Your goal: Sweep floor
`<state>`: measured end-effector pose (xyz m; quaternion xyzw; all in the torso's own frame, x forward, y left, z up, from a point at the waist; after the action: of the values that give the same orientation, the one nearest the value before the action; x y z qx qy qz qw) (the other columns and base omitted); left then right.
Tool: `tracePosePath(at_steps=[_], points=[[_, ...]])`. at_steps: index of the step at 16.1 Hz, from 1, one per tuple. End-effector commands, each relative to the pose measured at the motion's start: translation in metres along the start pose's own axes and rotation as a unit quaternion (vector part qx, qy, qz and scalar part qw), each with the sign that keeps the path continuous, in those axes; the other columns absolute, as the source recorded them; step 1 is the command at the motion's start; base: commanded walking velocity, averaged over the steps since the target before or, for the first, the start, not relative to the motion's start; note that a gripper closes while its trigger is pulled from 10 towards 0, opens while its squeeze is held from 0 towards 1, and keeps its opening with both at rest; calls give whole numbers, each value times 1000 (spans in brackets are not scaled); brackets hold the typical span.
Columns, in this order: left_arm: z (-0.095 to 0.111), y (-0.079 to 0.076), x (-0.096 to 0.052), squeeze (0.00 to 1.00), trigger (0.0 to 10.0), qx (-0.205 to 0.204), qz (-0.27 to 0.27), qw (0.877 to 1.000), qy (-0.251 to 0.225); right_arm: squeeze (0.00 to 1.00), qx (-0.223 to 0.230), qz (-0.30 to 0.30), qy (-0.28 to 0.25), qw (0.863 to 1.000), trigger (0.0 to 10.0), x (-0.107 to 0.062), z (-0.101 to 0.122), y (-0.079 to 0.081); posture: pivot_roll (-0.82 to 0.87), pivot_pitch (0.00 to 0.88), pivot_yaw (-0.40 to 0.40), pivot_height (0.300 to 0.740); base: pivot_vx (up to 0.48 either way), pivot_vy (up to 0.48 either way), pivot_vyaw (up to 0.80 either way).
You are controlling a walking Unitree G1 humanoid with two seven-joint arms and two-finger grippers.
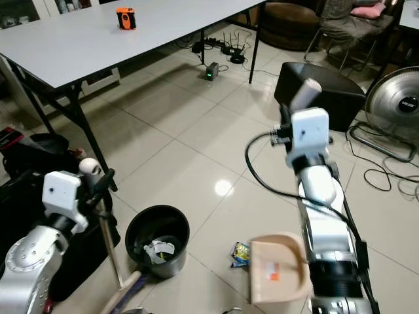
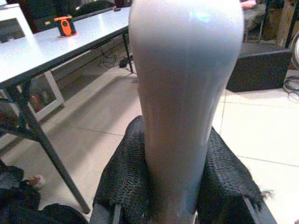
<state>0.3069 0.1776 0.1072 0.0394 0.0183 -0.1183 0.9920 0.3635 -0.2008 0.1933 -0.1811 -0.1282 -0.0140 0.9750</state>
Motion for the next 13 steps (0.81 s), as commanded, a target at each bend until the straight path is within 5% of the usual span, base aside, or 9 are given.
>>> tracePosePath(at_steps=[1,10,13], points=[[25,-16,9,0,10000,9,-15,999,-31,0,5,-19,-27,999,10000,-1,15,-7,41,2,21,740,0,0,0],[28,-23,11,0,10000,7,-20,999,-27,0,35,-2,2,999,10000,-15,1,6,43,0,12,740,-310,0,0],[28,-24,11,0,10000,8,-23,999,-27,0,76,-11,53,996,10000,-22,-19,8,41,0,13,740,-303,0,0]])
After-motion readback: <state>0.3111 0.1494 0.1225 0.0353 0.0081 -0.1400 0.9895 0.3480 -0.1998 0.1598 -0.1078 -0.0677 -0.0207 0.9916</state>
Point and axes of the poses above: a point about 5 cm out from each wrist's last joint towards the gripper, its own x axis pointing out of the wrist towards the gripper, its own z axis along the axis of the wrist's last joint, y = z × x, the point moved 6 cm from there along x, pointing out of the wrist towards the gripper, and after that the axes turned 4 degrees about -x, right-handed, at the moved point
